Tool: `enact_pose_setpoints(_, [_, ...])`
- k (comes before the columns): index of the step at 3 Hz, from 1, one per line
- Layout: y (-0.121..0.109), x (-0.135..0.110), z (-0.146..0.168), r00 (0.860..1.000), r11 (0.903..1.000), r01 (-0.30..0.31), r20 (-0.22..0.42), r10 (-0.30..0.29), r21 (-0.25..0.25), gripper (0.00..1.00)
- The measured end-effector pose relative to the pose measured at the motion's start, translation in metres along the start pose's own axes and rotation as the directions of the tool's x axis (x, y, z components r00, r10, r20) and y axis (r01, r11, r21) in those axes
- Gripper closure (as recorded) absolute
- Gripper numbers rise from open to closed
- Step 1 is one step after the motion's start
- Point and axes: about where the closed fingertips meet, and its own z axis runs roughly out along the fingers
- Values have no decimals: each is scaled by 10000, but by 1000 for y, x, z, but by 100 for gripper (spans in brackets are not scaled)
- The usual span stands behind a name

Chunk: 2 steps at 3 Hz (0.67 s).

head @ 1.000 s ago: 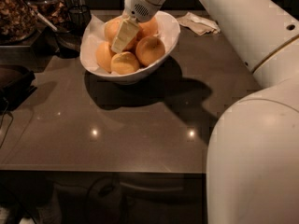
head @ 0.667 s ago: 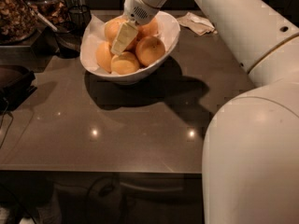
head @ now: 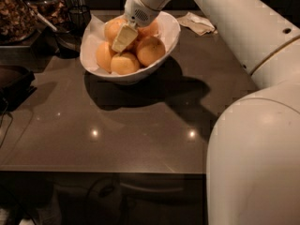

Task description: Pick orange from white bowl

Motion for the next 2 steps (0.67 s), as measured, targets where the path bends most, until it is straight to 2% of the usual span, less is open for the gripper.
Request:
enact_pose_setpoints(1, [0,0,-1,10000,10000,-14,72,13,53,92])
enact_pose_setpoints(2, [3,-6,-5,9993,10000,39,381,-43,90,100])
